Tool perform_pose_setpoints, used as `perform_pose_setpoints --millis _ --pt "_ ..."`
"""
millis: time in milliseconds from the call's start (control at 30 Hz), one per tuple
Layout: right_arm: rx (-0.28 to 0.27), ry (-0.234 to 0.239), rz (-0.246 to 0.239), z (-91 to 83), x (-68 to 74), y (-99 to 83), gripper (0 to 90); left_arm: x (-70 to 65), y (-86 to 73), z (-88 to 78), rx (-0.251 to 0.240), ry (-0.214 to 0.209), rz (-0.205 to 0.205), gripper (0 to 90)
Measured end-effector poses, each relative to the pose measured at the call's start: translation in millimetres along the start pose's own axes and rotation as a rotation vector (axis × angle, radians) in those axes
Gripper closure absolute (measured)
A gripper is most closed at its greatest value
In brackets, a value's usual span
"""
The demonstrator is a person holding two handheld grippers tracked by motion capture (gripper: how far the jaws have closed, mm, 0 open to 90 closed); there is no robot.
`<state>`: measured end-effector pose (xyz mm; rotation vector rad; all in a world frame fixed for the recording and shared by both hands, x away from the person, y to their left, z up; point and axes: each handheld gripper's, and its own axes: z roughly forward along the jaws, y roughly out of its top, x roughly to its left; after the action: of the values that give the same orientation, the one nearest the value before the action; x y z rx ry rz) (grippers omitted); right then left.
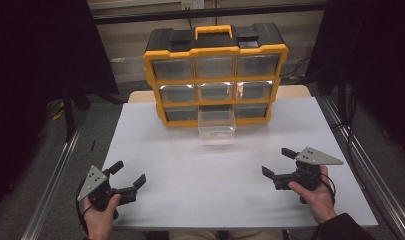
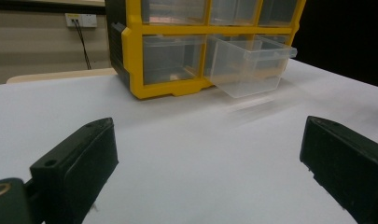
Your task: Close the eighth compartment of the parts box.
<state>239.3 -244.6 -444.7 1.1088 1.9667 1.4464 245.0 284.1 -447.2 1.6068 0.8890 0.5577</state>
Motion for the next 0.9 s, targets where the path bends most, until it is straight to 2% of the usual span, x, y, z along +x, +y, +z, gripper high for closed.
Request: perform_pose_setpoints --millis 100,300,333,400,567,667,900 --pt "0.003 0.017 -0.013 4.9 5.7 2.4 2.5 1.0 0.5 -1.0 0.008 -0.001 0.016 3.9" --pt "0.006 0.038 -0.026 12.0 11.9 6.3 2.8 -0.2 -0.1 0.1 -0.001 -0.002 -0.001 3.9" --pt "0.0 0.041 -0.021 14.4 13.3 8.0 2.7 0.5 -0.1 -0.5 0.009 0.0 0.011 3.9" --pt "-0.004 0.055 -0.02 17.9 16.4 11.3 2.5 0.3 -0.7 -0.3 0.009 -0.001 0.006 3.9" --pt "0.005 0.08 -0.034 31.5 24.1 14.7 4.5 0.1 -1.0 -0.7 0.009 -0.001 0.007 3.9" --pt "0.011 0.092 -0.02 39.5 26.2 17.2 6.0 0.1 -0.8 -1.0 0.011 -0.002 0.011 3.9" --pt "0.011 0.126 -0.031 56.0 32.5 24.6 10.0 -0.2 -0.5 -0.4 0.01 -0.007 0.013 3.9"
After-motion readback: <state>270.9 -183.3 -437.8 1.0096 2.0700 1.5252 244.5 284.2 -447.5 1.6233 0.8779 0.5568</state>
